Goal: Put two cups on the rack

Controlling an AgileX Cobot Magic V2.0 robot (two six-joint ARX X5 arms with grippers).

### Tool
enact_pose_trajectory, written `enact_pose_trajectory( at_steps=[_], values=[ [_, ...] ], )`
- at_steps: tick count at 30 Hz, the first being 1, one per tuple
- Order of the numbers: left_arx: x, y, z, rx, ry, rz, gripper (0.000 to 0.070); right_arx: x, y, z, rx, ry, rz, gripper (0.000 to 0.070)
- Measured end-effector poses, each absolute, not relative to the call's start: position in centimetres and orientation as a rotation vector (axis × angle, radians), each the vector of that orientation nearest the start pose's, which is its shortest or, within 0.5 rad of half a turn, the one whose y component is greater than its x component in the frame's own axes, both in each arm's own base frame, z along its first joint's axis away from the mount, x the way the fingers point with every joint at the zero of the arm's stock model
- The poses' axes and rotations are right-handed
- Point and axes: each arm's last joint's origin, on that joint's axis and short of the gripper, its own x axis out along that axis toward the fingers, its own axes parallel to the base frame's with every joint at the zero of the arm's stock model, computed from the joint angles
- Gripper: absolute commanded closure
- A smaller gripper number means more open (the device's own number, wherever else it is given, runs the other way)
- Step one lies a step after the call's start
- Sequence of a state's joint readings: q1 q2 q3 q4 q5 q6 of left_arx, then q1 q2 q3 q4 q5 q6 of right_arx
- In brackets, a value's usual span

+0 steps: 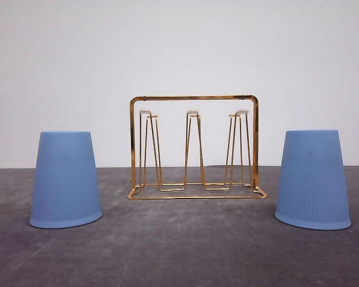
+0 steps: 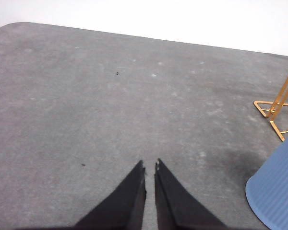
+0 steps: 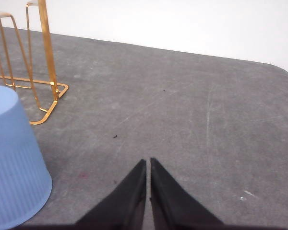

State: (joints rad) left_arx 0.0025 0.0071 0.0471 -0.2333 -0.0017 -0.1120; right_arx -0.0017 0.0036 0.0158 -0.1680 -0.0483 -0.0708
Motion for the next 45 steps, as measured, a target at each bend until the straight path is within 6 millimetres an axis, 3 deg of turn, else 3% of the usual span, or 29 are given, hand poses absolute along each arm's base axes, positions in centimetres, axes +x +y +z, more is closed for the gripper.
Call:
enact_pose_trajectory(
  at_steps=[27,39,42,45],
  values=[
    [9.3,0.0,15.7,-0.112,0.193,0.015,0.0684,9.6,0.2,15.2,-0.064,0.154,0.062,0.0688],
    [9.3,0.0,15.8,-0.188,0.191,-0.005,0.0688,9.5,0.4,15.4,0.115,0.163,0.122,0.0694],
    [9.1,0.0,17.1,-0.221,0.21,0.0,0.0688,9.4,0.4,16.9,0.182,0.154,0.137,0.0694],
    [8.8,-0.1,20.2,-0.262,0.176,0.0,0.0688,9.2,0.5,20.0,0.236,0.113,0.159,0.0694]
  ],
)
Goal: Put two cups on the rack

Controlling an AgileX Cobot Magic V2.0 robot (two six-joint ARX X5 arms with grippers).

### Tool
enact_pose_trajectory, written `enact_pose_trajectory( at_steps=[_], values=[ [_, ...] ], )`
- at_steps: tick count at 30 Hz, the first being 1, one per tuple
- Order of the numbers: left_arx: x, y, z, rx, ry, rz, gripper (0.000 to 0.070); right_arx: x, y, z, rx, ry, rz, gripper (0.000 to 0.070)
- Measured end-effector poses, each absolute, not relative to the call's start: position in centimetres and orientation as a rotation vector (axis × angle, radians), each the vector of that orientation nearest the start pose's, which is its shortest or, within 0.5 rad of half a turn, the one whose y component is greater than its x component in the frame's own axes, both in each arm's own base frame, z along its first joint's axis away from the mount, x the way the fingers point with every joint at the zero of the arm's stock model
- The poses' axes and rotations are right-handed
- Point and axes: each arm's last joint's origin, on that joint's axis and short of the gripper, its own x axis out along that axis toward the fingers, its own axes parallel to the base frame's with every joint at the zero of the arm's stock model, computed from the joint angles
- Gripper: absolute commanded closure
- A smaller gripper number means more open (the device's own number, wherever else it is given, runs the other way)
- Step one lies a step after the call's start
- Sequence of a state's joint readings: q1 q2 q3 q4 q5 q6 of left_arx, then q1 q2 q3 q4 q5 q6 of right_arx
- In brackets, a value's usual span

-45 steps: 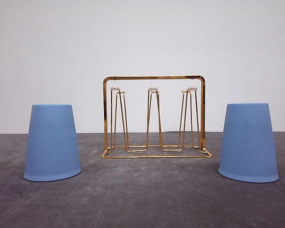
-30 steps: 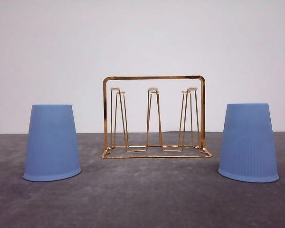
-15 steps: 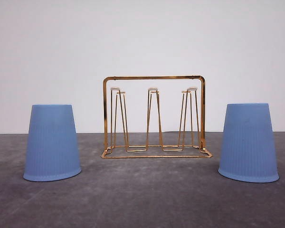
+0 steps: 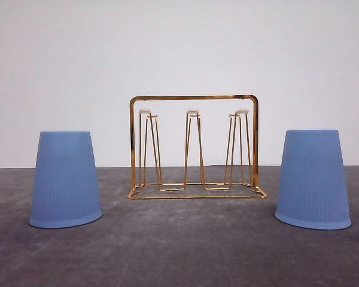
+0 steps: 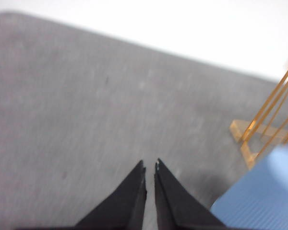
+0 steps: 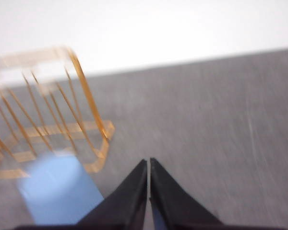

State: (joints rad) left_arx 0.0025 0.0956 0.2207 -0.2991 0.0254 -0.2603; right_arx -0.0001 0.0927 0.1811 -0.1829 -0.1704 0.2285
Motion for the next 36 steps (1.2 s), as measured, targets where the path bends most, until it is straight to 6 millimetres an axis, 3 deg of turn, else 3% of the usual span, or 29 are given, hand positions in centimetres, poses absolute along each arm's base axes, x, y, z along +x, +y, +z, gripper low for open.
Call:
enact_pose_trajectory(
  at_steps=[4,8,13,16,20,25,26,28,29,31,33,36],
  values=[
    [9.2,-0.1,24.3,-0.298,0.197,0.0,0.0688,9.6,0.6,23.9,0.265,0.141,0.179,0.0694],
    [11.0,-0.3,27.6,-0.309,0.311,-0.04,0.0687,11.2,0.9,26.9,0.256,0.26,0.196,0.0694],
    [14.2,-0.9,30.5,-0.263,0.446,-0.134,0.0686,14.0,1.5,28.7,0.19,0.438,0.234,0.0694],
    [16.3,-1.6,30.5,-0.219,0.537,-0.168,0.0686,16.0,2.0,28.2,0.15,0.571,0.254,0.0694],
    [18.2,-2.5,28.8,-0.17,0.656,-0.209,0.0684,18.0,2.5,26.3,0.106,0.726,0.275,0.0694],
    [19.0,-3.2,28.0,-0.132,0.706,-0.24,0.0656,18.6,2.8,25.7,0.086,0.768,0.296,0.0679],
    [19.0,-3.2,28.0,-0.129,0.708,-0.243,0.0618,18.6,2.9,25.7,0.087,0.766,0.306,0.0632],
    [19.0,-3.3,28.0,-0.125,0.707,-0.25,0.0481,18.6,3.0,25.9,0.092,0.762,0.333,0.0444],
    [19.0,-3.3,28.0,-0.124,0.707,-0.251,0.0346,18.6,3.1,25.9,0.097,0.762,0.348,0.0305],
    [19.0,-3.3,28.0,-0.121,0.707,-0.253,0.0141,18.6,3.2,26.0,0.104,0.765,0.372,0.0049],
    [19.0,-3.4,28.0,-0.121,0.708,-0.259,0.0106,18.5,3.3,25.9,0.104,0.771,0.381,0.0007],
    [18.9,-3.6,28.0,-0.125,0.709,-0.286,0.0107,18.4,3.4,25.9,0.103,0.777,0.386,0.0007]
  ],
)
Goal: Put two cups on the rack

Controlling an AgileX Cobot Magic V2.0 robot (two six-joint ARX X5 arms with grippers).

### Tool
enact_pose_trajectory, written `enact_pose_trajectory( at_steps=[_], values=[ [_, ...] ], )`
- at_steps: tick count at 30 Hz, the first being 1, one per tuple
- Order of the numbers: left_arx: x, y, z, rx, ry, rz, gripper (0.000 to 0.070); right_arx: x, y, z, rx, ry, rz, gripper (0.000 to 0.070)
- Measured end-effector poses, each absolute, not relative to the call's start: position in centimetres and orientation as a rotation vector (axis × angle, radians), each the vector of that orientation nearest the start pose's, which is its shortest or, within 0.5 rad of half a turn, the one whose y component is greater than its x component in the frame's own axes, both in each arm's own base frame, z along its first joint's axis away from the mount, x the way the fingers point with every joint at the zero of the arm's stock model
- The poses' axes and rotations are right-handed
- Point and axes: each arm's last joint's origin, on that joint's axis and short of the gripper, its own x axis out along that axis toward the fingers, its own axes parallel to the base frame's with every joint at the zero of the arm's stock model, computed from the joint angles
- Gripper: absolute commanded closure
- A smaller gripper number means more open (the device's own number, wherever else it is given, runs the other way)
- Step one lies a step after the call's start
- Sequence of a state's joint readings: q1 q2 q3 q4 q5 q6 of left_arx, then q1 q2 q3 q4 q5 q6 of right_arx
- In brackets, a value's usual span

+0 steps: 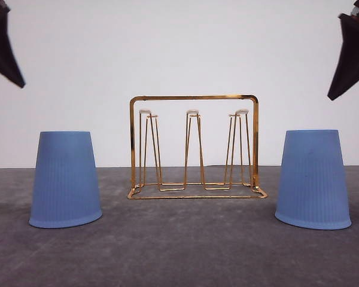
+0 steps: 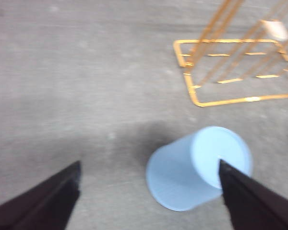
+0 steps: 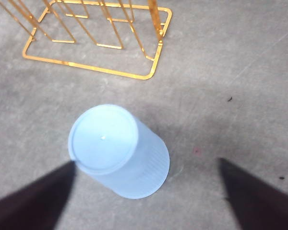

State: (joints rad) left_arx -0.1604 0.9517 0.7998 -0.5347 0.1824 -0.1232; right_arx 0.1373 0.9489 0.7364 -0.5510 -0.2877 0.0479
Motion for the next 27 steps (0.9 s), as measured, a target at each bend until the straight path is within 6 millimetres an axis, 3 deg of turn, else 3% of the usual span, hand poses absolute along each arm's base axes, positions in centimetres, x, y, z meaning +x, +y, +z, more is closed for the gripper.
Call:
enact_pose_trajectory(
  at_steps=[6,17,27],
  values=[
    [19.5,-5.1,27.6,-0.116,0.721,-0.356,0.0105,18.4,3.4,25.9,0.103,0.777,0.386,0.0007],
    [22.7,-9.9,25.9,-0.045,0.764,-0.457,0.0103,18.4,3.4,25.9,0.102,0.777,0.386,0.0007],
    [24.7,-12.0,22.2,0.043,0.906,-0.395,0.0114,18.4,3.4,25.9,0.102,0.777,0.386,0.0007]
  ],
)
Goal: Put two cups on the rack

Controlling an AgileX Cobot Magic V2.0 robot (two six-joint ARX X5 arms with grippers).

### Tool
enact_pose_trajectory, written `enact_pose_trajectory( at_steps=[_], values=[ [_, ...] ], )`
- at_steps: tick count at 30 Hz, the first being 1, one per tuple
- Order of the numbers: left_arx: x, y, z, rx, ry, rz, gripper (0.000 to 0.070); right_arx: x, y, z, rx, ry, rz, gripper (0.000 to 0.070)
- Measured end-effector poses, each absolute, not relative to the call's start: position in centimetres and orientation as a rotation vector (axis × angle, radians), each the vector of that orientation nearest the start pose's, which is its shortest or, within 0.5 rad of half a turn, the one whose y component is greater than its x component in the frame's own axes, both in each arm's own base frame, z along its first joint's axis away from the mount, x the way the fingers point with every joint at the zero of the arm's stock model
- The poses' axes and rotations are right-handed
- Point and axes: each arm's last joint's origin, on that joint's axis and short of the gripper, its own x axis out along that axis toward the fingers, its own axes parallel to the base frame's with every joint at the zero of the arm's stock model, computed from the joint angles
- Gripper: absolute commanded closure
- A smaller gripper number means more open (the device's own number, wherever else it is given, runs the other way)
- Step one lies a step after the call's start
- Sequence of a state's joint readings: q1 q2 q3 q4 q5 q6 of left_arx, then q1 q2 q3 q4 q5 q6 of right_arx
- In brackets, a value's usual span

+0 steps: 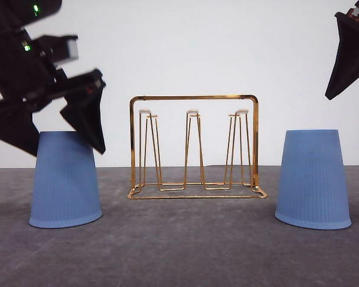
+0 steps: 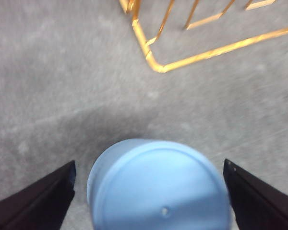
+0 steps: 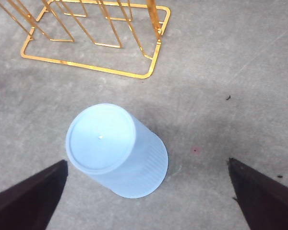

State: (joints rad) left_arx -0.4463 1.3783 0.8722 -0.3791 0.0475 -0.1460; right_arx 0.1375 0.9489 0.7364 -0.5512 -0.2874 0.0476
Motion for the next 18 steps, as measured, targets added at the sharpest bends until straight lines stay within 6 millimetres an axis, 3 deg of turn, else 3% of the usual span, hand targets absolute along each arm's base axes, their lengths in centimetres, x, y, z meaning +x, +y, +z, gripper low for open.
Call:
enact_pose_trajectory(
  at_steps=[1,5,10,13,18],
  values=[
    [24.7,-12.0,22.1,0.044,0.909,-0.396,0.0126,18.4,3.4,25.9,0.102,0.777,0.386,0.0007],
    [24.5,-12.3,22.1,0.049,0.906,-0.408,0.0281,18.4,3.4,25.9,0.103,0.777,0.386,0.0008],
    [24.6,-12.7,22.7,0.046,0.903,-0.43,0.031,18.4,3.4,25.9,0.102,0.777,0.386,0.0008],
    [25.0,-13.4,24.8,0.034,0.866,-0.472,0.031,18.4,3.4,25.9,0.103,0.777,0.386,0.0008],
    [26.2,-14.2,31.4,0.026,0.688,-0.514,0.0309,18.4,3.4,25.9,0.102,0.777,0.386,0.0007]
  ],
)
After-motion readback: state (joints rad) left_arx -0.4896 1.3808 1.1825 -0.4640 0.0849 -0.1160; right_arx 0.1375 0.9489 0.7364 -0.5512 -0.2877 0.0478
